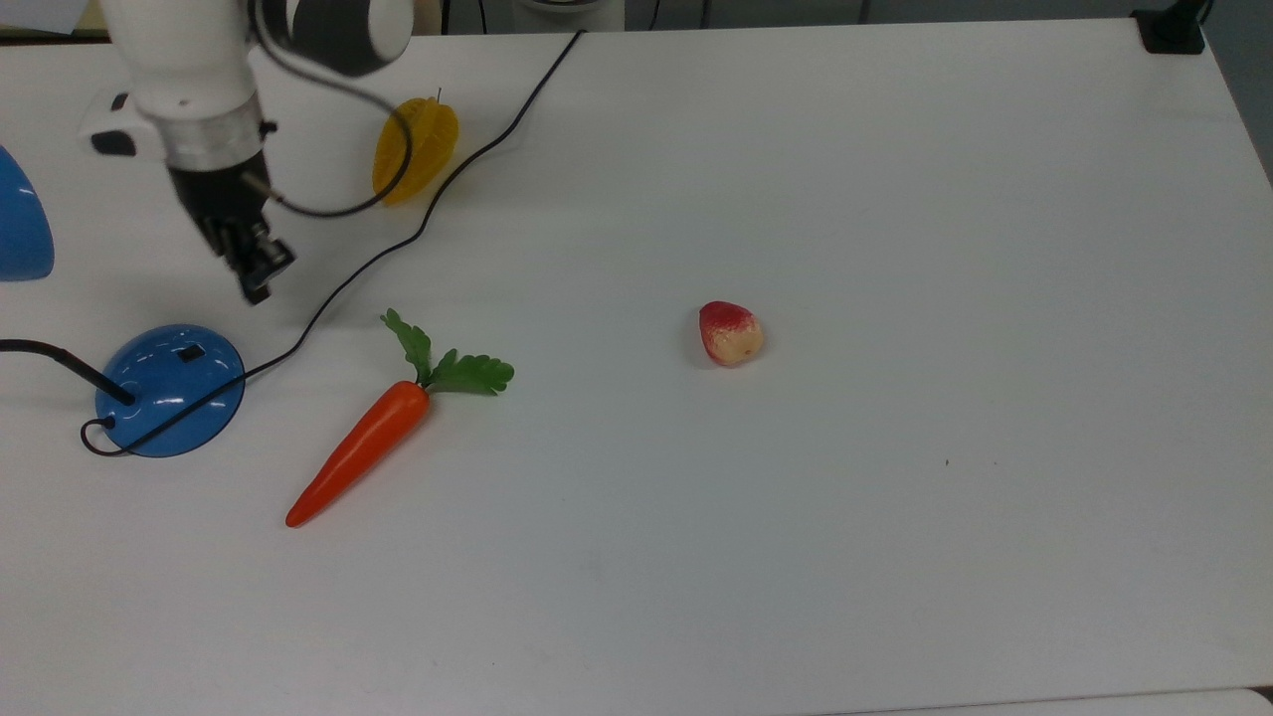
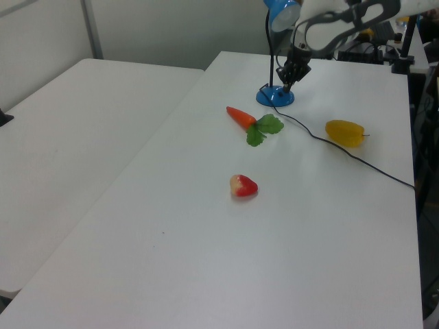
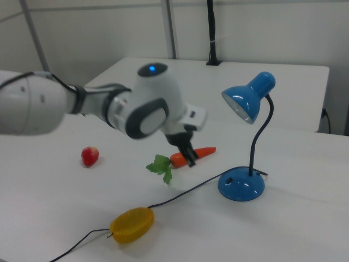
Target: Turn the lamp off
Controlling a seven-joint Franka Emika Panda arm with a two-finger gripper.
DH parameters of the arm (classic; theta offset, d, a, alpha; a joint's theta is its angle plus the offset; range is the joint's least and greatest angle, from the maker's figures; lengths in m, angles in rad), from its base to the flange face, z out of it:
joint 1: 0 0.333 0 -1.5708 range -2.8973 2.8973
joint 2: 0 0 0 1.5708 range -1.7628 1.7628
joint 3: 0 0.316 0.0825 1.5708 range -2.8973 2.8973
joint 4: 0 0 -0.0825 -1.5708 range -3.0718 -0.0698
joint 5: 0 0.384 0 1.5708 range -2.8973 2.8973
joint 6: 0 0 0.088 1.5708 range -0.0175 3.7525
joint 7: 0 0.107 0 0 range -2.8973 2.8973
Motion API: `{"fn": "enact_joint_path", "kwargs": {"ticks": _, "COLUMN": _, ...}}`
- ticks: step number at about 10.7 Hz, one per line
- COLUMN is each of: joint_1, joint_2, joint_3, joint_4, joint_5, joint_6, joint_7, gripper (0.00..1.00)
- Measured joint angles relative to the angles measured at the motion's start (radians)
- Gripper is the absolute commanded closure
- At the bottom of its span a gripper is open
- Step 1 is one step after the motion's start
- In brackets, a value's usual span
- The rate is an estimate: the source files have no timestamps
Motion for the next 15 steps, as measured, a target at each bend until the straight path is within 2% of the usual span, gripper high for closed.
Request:
{"fn": "enact_joint_path", "kwargs": {"ticks": 2, "joint_1": 0.065, "joint_2": -0.121, "joint_3": 0.003, "joint_4": 0.012, "joint_5": 0.000, "joint_6": -0.242, "joint_7": -0.058, "gripper": 0.99}}
{"fn": "enact_joint_path", "kwargs": {"ticks": 3, "joint_1": 0.085, "joint_2": -0.161, "joint_3": 0.005, "joint_4": 0.021, "joint_5": 0.000, "joint_6": -0.331, "joint_7": -0.087, "gripper": 0.96}}
{"fn": "enact_joint_path", "kwargs": {"ticks": 5, "joint_1": 0.126, "joint_2": -0.237, "joint_3": 0.007, "joint_4": 0.044, "joint_5": 0.009, "joint_6": -0.511, "joint_7": -0.175, "gripper": 0.72}}
{"fn": "enact_joint_path", "kwargs": {"ticks": 6, "joint_1": 0.139, "joint_2": -0.275, "joint_3": 0.007, "joint_4": 0.051, "joint_5": 0.019, "joint_6": -0.582, "joint_7": -0.220, "gripper": 0.25}}
{"fn": "enact_joint_path", "kwargs": {"ticks": 7, "joint_1": 0.141, "joint_2": -0.309, "joint_3": 0.007, "joint_4": 0.057, "joint_5": 0.036, "joint_6": -0.644, "joint_7": -0.276, "gripper": 0.00}}
{"fn": "enact_joint_path", "kwargs": {"ticks": 10, "joint_1": 0.140, "joint_2": -0.354, "joint_3": 0.007, "joint_4": 0.077, "joint_5": 0.046, "joint_6": -0.730, "joint_7": -0.365, "gripper": 0.00}}
{"fn": "enact_joint_path", "kwargs": {"ticks": 15, "joint_1": 0.140, "joint_2": -0.356, "joint_3": 0.007, "joint_4": 0.084, "joint_5": 0.045, "joint_6": -0.740, "joint_7": -0.374, "gripper": 0.00}}
